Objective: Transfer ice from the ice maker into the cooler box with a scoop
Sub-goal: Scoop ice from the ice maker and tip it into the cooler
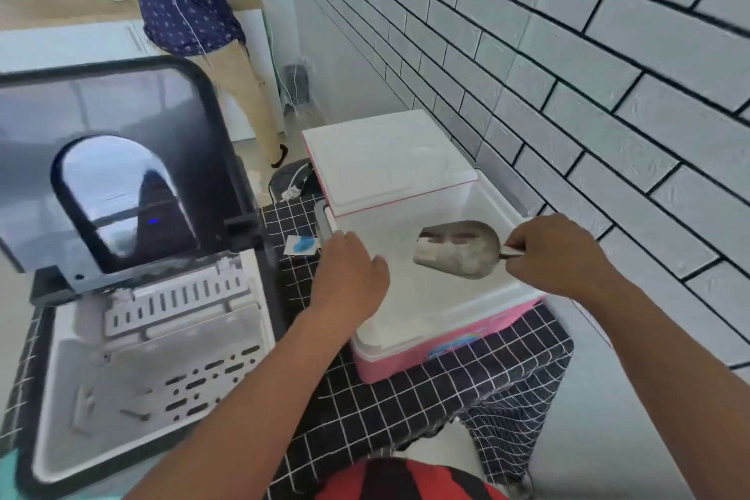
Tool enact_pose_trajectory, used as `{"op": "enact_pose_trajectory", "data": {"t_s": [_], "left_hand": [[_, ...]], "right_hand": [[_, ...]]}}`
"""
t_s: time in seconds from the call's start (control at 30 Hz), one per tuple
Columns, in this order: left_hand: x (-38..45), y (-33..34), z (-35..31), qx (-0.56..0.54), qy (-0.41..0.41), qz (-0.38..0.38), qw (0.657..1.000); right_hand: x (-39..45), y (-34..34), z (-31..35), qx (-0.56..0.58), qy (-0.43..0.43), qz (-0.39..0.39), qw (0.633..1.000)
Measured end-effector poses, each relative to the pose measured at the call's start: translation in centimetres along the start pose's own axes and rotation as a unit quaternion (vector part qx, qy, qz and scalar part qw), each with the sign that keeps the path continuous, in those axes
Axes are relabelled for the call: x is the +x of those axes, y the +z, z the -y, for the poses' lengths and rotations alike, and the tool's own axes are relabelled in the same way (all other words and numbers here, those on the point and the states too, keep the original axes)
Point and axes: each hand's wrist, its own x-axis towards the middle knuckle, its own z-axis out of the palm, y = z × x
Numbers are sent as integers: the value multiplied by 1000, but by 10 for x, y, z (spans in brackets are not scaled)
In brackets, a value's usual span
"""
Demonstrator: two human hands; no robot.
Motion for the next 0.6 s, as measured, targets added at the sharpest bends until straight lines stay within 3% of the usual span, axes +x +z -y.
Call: {"op": "enact_pose_trajectory", "data": {"t_s": [0.17, 0.37, 0.6], "left_hand": [[-4, 42, -1, 122, -66, -22, 990], [-12, 53, 6, -115, -81, -114, 984], [-15, 51, 2, -167, -79, -133, 974]], "right_hand": [[32, 23, -16, -102, -69, 38, 992], [55, 50, -15, -191, -153, 43, 969], [78, 76, -9, -91, -192, 96, 972]]}}
